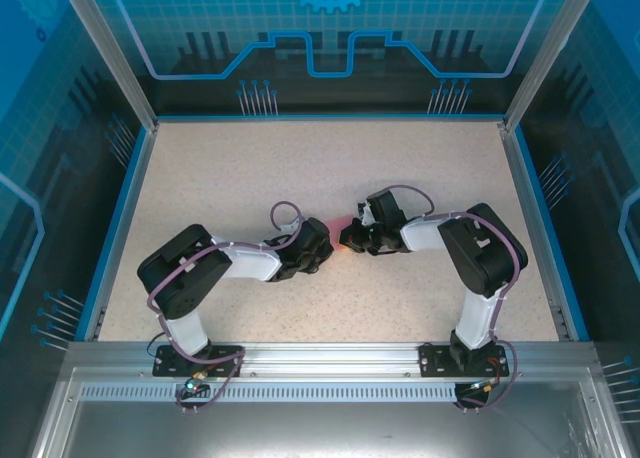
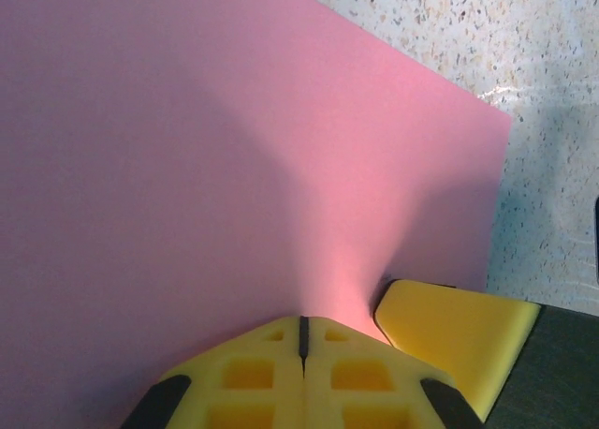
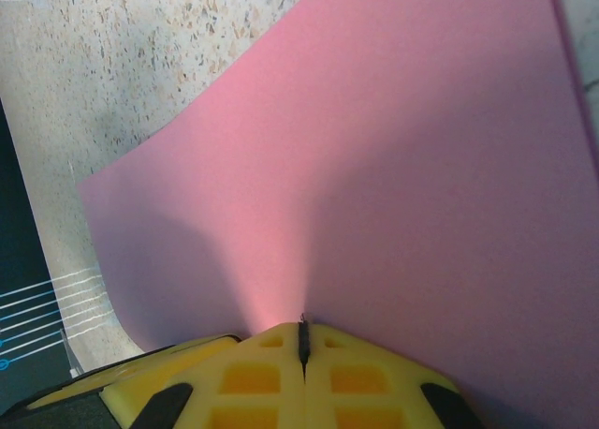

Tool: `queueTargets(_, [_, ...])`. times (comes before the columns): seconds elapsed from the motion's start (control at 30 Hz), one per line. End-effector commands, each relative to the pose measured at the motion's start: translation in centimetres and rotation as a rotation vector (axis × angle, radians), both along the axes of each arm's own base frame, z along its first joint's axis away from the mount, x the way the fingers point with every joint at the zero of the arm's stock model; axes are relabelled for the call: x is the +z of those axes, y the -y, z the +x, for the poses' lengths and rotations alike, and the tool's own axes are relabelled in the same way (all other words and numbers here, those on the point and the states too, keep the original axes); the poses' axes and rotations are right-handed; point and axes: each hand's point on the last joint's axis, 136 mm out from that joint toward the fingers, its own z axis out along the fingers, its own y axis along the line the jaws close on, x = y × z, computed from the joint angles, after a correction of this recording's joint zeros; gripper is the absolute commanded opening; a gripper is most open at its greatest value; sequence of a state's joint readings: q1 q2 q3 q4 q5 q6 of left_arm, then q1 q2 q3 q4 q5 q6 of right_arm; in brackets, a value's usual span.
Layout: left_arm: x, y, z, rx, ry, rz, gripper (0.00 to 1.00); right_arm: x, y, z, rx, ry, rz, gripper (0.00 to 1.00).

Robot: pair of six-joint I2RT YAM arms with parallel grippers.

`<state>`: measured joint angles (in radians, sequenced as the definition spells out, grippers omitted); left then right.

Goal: Fold a paper plane with a square sheet of paper (pick it up from the middle)
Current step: First fold in half a square sheet of paper at the center of the table.

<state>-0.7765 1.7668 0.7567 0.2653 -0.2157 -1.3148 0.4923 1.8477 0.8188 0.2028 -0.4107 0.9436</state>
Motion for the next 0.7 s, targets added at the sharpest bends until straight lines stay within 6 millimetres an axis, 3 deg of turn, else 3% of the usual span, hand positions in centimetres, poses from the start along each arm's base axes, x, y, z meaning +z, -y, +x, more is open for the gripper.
queueTargets(0.0, [-0.9, -0.6, 0.2, 0.057, -0.002, 0.018, 0.0, -3.7, 1.7, -3.1, -0.012, -0.124, -0.12, 0.0])
queueTargets(0.4, [-3.9, -7.3, -4.1, 0.223, -0.096, 0.119, 0.0, -7.5, 5.5, -4.9, -0.072, -0.22, -0.291, 0.0])
queueTargets(0.67, [-4.8, -11.3, -6.6, 0.32, -0.14, 0.189, 0.0, -8.0, 6.6, -4.7, -0.086, -0.229, -0.308, 0.0])
